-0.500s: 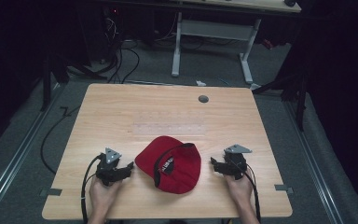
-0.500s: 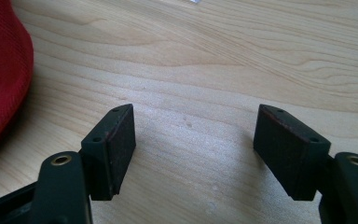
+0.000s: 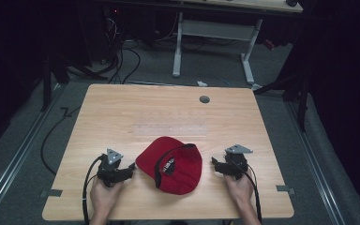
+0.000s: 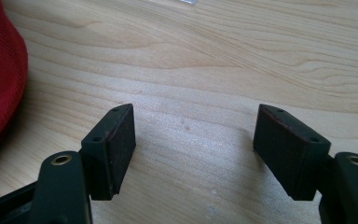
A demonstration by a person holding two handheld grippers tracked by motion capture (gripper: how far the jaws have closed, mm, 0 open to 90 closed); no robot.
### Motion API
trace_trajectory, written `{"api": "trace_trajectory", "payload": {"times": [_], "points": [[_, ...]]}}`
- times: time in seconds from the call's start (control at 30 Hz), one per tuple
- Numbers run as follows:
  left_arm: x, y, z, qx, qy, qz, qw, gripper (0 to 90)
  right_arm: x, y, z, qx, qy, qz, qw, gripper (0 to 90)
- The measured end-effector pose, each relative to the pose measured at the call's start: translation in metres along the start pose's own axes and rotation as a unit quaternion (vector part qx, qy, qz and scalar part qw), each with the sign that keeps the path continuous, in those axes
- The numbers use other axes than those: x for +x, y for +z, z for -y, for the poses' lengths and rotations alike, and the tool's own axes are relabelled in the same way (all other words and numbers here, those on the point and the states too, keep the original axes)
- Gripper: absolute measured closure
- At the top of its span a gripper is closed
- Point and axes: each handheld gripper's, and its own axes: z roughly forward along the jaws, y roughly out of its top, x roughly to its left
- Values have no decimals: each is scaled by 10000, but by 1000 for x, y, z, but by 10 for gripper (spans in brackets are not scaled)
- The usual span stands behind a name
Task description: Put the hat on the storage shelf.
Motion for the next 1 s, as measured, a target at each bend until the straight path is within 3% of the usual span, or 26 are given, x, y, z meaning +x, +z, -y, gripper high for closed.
{"api": "trace_trajectory", "payload": {"times": [0.2,0.3,0.33,0.37,0.43,0.53,0.6,0.67,0.8,1.0], "points": [[0,0,0,-4,-24,6,10000,295,0,1,-1,-4,40,39,10000,308],[0,0,0,-3,-19,5,10000,292,-3,0,-3,40,142,40,9999,351],[0,0,0,-4,-20,5,10000,292,-4,-1,-4,55,219,14,9997,415],[0,0,0,4,-7,6,10000,291,-6,-2,-4,29,302,-52,9995,477],[0,0,0,0,-20,7,10000,290,-10,-7,-5,-169,549,-349,9977,503],[0,0,0,1,-21,10,10000,290,-10,-18,-8,-477,649,-569,9951,510],[0,0,0,2,-20,10,10000,289,-10,-23,-9,-655,713,-835,9918,498],[0,0,0,4,-17,9,10000,289,-8,-27,-9,-793,792,-1223,9861,461],[0,0,0,4,-16,9,10000,289,3,-28,-17,-883,592,-1583,9816,418],[0,0,0,12,-4,6,10000,287,22,-14,-34,-743,339,-1931,9778,365]]}}
